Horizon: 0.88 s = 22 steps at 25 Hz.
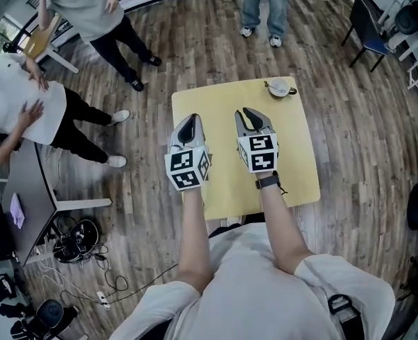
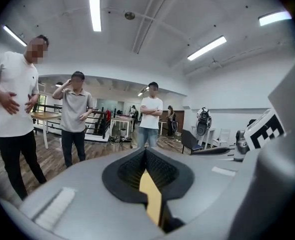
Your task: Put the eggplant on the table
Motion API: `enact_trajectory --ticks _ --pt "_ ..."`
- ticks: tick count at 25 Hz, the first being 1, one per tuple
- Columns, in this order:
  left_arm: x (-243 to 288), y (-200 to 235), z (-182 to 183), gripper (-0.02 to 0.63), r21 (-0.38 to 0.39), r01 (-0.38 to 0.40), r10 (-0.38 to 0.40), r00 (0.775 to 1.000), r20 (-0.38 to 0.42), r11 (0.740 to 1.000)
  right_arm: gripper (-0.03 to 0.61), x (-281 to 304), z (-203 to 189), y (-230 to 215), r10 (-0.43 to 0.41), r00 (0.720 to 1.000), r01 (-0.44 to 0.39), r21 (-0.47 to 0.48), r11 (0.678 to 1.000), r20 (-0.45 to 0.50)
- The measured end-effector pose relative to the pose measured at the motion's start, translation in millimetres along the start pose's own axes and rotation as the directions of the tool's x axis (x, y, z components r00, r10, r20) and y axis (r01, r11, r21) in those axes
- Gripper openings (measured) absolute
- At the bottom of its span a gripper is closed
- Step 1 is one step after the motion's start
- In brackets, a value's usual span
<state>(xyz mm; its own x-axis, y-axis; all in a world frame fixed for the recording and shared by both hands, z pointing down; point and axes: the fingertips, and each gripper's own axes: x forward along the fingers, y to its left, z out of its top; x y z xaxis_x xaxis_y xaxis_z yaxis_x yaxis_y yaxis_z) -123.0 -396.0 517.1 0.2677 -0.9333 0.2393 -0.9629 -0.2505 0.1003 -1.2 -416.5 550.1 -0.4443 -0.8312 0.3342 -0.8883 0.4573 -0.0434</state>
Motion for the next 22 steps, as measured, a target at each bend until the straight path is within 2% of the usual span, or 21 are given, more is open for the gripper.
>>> enact_trajectory --ticks 4,8,13,17,22 --pt "-14.2 1.7 32.8 0.008 0.023 -0.007 0.005 0.997 0.071 1.000 0.047 -19.1 50.9 19.9 0.021 0.993 -0.017 -0.041 0.999 0.118" --pt "-28.5 -5.6 60.2 0.008 0.045 -0.004 -0.002 0.991 0.133 0.999 0.029 -42.5 85.8 30.2 0.025 0.981 -0.013 -0.064 0.998 0.192" --pt "-48.0 -10.4 87.3 0.008 0.074 -0.009 -0.006 0.980 0.198 0.997 0.012 -65.7 110.6 40.0 -0.005 0.968 0.033 -0.106 0.994 0.250" --pt "-60.5 -6.3 100.5 0.009 0.065 -0.018 0.003 0.973 0.232 0.998 0.012 -77.5 132.7 48.4 -0.003 0.953 0.037 -0.108 0.993 0.302" --pt "-67.2 -17.1 116.7 0.008 0.089 -0.003 -0.021 0.963 0.268 0.996 0.012 -91.5 150.0 45.3 -0.018 0.938 0.056 -0.099 0.994 0.347"
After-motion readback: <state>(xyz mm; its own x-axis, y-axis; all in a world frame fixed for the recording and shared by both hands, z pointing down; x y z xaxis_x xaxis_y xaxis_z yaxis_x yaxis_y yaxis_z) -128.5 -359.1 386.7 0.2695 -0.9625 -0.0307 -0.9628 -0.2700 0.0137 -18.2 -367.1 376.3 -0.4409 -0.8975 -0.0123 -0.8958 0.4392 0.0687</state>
